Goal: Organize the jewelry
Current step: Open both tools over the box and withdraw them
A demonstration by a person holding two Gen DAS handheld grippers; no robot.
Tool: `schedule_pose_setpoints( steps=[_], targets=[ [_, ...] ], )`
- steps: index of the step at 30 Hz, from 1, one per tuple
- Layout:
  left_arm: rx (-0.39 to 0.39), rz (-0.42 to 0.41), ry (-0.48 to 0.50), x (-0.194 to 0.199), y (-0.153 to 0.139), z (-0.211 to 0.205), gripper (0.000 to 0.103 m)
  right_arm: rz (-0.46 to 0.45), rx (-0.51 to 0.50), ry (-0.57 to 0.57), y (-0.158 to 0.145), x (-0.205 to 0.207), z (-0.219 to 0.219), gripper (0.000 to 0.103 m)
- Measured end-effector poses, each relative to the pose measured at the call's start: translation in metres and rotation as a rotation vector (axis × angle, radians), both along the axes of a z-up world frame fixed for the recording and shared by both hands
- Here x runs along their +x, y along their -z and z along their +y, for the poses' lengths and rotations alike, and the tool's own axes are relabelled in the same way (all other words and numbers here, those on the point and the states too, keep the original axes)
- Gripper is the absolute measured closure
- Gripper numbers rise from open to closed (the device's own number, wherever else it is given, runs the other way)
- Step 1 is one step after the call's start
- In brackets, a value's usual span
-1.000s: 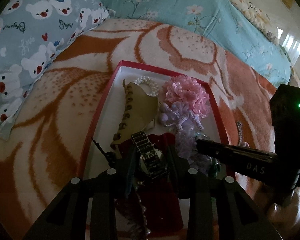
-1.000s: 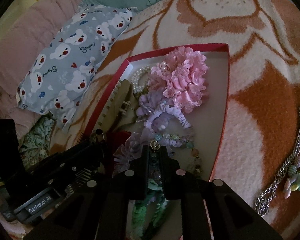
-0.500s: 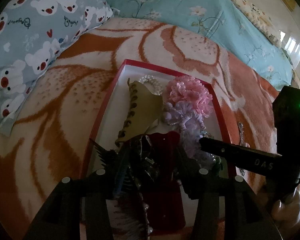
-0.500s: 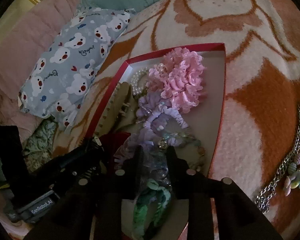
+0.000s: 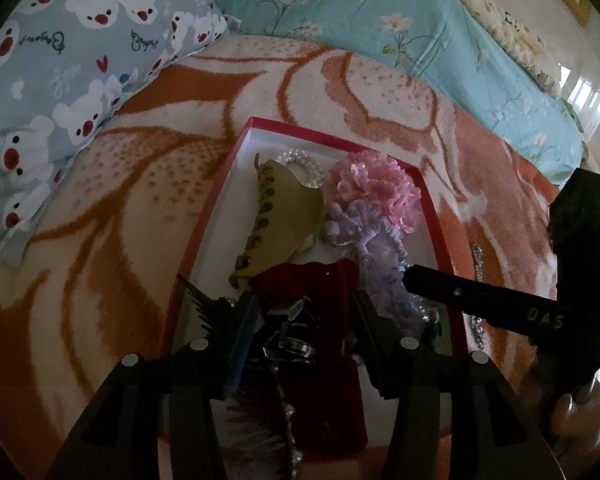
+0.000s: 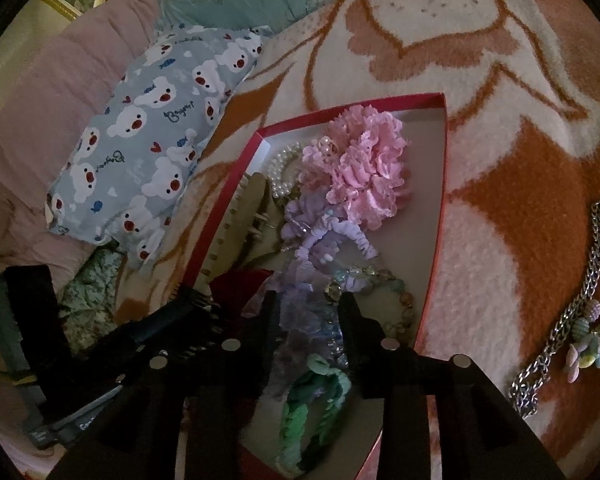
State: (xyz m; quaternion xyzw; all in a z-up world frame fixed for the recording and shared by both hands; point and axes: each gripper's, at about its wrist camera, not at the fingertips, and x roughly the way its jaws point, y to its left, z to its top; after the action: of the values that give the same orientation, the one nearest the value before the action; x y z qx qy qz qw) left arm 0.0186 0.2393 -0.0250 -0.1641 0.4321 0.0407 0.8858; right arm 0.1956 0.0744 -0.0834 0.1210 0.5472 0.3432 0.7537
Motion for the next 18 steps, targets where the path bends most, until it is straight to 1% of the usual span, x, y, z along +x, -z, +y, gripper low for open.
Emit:
schedule_pose_setpoints(
  steps=[2,5,7,9,11,13,15,18],
  targets=[
    [-0.005,-0.004,0.002,-0.001,-0.002,-0.001,0.052,-0.005,0.009,0.005,-0.003,0.000,-0.002,0.066],
    [-0.014,-0.011,0.003,-0.006,-0.005,-0.001,0.047,-0.008,0.032,0.023,-0.009,-0.001,-0.008,0.061],
    [-0.021,-0.019,-0.002,-0.009,-0.008,-0.001,0.038,-0.008,0.049,0.038,-0.013,-0.001,-0.013,0.056],
    [-0.040,-0.030,-0.013,-0.013,-0.012,0.001,0.031,-0.008,0.064,0.055,-0.016,-0.002,-0.018,0.045],
    [-0.065,-0.039,-0.022,-0.017,-0.015,0.004,0.030,-0.010,0.077,0.070,-0.019,-0.003,-0.023,0.040],
    [-0.078,-0.045,-0.038,-0.021,-0.019,0.006,0.025,-0.008,0.091,0.087,-0.021,-0.003,-0.030,0.037],
    [-0.091,-0.057,-0.048,-0.026,-0.023,0.008,0.025,-0.004,0.110,0.113,-0.024,-0.004,-0.038,0.031],
    [-0.104,-0.068,-0.067,-0.034,-0.028,0.011,0.024,0.001,0.128,0.137,-0.027,-0.006,-0.049,0.031]
  ],
)
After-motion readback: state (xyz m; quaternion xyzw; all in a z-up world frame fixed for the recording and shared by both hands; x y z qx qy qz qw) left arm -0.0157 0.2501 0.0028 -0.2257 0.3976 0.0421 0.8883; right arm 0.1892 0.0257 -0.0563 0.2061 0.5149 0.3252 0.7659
